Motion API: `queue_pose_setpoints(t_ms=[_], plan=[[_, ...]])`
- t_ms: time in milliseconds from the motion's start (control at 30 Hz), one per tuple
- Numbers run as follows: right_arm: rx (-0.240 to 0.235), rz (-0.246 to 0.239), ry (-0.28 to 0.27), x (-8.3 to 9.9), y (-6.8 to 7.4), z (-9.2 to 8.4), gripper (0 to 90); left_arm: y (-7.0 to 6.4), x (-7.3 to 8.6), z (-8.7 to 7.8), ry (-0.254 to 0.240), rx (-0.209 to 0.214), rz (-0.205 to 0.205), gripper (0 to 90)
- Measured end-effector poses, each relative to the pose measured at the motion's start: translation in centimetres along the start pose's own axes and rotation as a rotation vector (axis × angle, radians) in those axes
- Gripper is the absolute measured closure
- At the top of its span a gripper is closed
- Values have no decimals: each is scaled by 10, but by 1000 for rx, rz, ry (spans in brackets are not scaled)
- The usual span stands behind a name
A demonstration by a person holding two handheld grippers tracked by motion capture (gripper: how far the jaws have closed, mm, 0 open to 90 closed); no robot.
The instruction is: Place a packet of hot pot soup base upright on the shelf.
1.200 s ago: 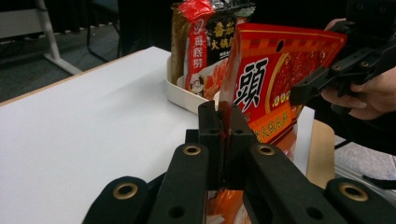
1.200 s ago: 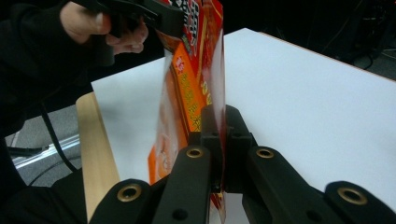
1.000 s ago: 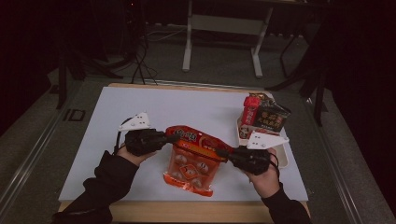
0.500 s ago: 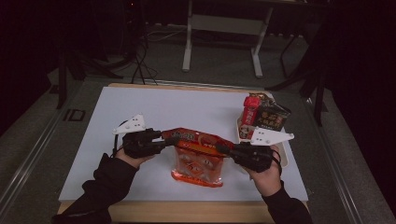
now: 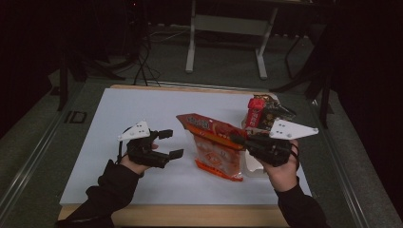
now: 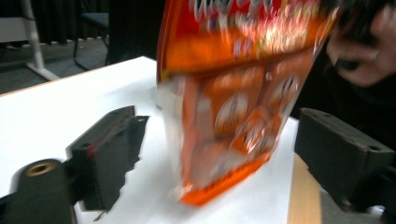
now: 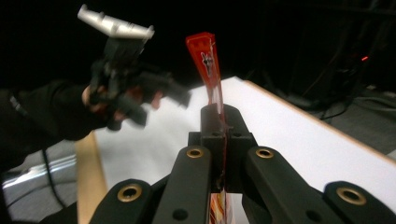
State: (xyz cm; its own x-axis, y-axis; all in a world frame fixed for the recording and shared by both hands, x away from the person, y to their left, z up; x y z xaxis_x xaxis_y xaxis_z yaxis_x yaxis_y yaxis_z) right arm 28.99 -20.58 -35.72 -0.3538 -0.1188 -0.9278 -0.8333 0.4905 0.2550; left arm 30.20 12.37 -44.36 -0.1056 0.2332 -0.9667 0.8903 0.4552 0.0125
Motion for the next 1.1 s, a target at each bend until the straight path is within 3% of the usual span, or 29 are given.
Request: queue_pose_setpoints(t_ms=[100, 233, 300, 567, 767, 1100], plan=[[19, -12, -31, -10, -3, -8, 900, -5, 5, 4, 8, -6, 15, 86], [33, -15, -74, -26, -7, -18, 900, -8, 11, 7, 2, -20, 18, 84], [41, -15, -89, -34, -9, -23, 900, -9, 14, 7, -5, -12, 2, 84], [72, -11, -130, -55, -19, -42, 900, -21, 29, 9, 26, 17, 5, 84], [114, -3, -152, -61, -29, -61, 900, -27, 40, 5, 42, 22, -15, 84], [193, 19, -169, -56, -47, -91, 900, -36, 51, -2, 60, 20, -10, 83]])
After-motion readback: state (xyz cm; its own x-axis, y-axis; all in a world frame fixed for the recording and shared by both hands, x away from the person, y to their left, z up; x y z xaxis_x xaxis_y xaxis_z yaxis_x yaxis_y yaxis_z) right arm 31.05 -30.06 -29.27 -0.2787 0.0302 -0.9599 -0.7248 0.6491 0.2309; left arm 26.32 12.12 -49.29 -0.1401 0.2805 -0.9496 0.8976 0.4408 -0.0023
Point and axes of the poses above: each handheld gripper's, and its own axes: z roughly forward along the jaws, x roughly out of its underside, y roughly to its left, the point moved 2 cm from there along z, roughly forward along the jaws, and after that the axes turned 13 degrees about z, right-handed, at the moved point
